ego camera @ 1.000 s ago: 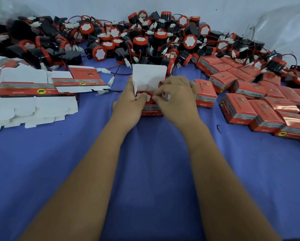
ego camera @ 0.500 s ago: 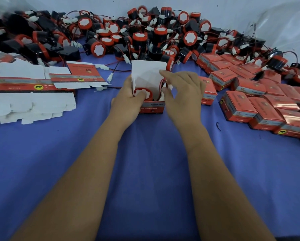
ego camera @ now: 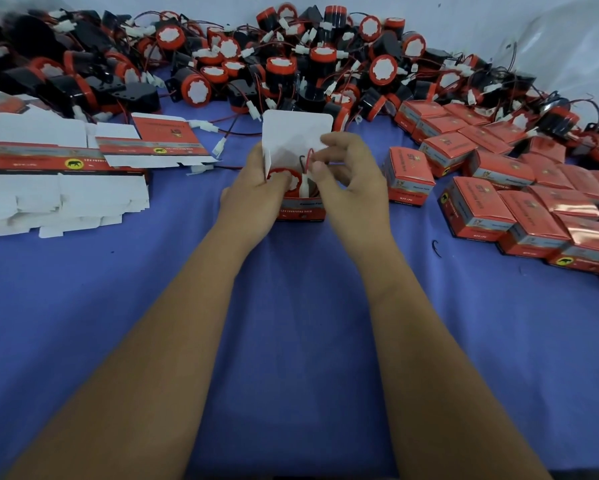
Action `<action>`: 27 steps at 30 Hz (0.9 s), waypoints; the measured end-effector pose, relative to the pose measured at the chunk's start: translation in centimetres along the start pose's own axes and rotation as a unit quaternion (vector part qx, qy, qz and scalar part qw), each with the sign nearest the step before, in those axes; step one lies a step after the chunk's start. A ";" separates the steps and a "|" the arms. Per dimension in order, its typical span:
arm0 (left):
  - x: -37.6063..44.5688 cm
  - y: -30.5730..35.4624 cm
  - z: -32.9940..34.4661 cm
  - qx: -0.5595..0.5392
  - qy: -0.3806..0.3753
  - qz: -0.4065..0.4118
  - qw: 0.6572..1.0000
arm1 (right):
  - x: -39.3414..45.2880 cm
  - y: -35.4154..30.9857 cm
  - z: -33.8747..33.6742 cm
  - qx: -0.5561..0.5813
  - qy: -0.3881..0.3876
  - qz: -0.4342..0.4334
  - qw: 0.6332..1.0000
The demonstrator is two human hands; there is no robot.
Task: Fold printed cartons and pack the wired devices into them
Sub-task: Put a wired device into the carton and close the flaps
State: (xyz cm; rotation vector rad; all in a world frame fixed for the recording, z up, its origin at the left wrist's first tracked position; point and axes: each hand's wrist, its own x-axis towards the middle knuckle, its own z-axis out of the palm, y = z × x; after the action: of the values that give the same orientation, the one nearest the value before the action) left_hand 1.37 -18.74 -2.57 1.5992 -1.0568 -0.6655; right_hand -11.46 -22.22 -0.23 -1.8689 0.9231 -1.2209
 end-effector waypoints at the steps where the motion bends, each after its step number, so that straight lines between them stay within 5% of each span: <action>1: 0.0 0.1 0.0 -0.013 0.001 -0.009 1.000 | 0.1 0.2 0.1 0.001 -0.010 0.007 1.000; 15: 0.2 0.5 0.6 -0.029 0.068 -0.013 0.997 | 0.4 0.8 0.8 -0.178 -0.039 -0.111 0.977; 27: 0.6 0.6 0.6 -0.017 0.076 -0.006 0.997 | 0.1 0.0 -0.1 0.005 -0.016 -0.008 1.000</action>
State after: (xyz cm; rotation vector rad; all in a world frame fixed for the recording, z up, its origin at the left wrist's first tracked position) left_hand 0.94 -19.62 -2.14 1.6014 -0.9216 -0.5573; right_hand -11.54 -22.29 -0.18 -1.8869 0.8847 -1.1985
